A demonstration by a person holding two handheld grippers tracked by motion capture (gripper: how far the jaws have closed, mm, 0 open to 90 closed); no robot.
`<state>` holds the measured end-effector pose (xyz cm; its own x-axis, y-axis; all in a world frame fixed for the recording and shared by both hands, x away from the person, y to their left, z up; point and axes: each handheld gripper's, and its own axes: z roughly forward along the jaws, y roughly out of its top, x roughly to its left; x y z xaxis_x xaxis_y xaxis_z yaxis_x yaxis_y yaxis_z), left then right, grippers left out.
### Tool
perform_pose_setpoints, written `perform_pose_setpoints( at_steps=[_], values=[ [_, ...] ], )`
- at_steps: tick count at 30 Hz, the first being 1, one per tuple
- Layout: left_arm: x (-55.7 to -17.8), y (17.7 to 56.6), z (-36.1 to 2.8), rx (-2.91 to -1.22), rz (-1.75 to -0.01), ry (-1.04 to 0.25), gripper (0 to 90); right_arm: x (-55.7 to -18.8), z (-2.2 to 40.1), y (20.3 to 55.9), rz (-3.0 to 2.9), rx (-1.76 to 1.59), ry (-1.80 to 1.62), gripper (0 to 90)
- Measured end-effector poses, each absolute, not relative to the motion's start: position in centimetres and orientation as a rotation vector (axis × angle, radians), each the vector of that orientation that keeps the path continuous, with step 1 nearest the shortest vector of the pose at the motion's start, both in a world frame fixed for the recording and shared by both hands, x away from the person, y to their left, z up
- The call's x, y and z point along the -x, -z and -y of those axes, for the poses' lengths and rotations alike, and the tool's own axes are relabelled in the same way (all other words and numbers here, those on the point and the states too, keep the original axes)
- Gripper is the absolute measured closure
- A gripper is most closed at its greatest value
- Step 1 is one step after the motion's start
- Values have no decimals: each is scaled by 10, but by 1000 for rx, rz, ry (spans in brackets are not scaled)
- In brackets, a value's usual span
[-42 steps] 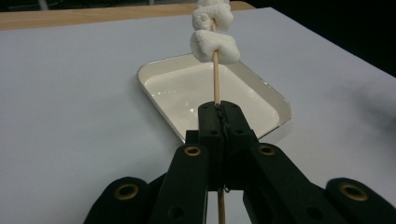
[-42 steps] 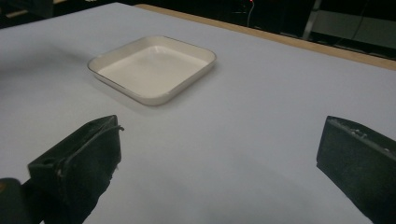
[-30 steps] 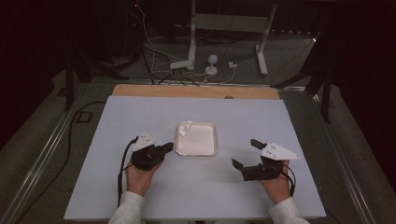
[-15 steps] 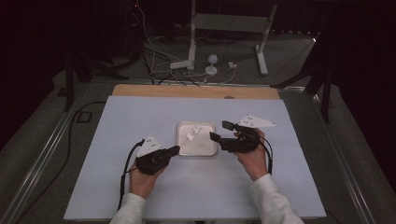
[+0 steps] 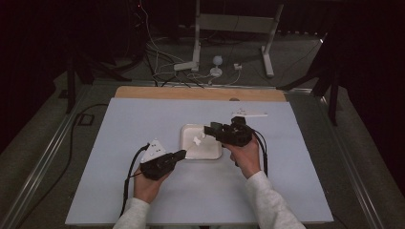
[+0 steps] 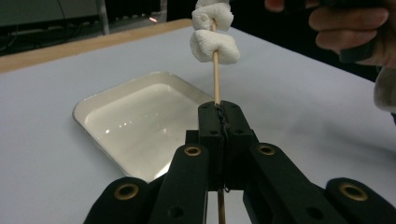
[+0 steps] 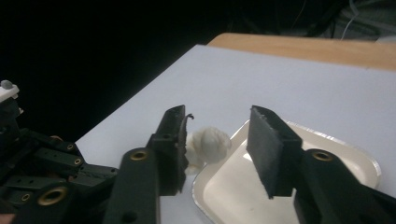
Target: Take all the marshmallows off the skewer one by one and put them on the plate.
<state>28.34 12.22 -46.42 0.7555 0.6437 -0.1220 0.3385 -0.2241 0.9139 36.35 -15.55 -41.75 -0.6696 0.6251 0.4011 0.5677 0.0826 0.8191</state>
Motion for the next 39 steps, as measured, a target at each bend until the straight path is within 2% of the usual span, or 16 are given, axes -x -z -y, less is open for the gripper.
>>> perform_pose_setpoints(
  at_steps=[13, 23, 39],
  values=[
    [-281, 466, -121, -1822, -728, -360, 900, -369, 155, 421, -2343, -1418, -1803, 653],
    [-283, 470, -121, -1855, -712, -361, 900, -369, 158, 419, -2323, -1421, -1856, 784],
    [-283, 469, -126, -1855, -708, -365, 900, -364, 157, 411, -2202, -1389, -1849, 841]
  ],
)
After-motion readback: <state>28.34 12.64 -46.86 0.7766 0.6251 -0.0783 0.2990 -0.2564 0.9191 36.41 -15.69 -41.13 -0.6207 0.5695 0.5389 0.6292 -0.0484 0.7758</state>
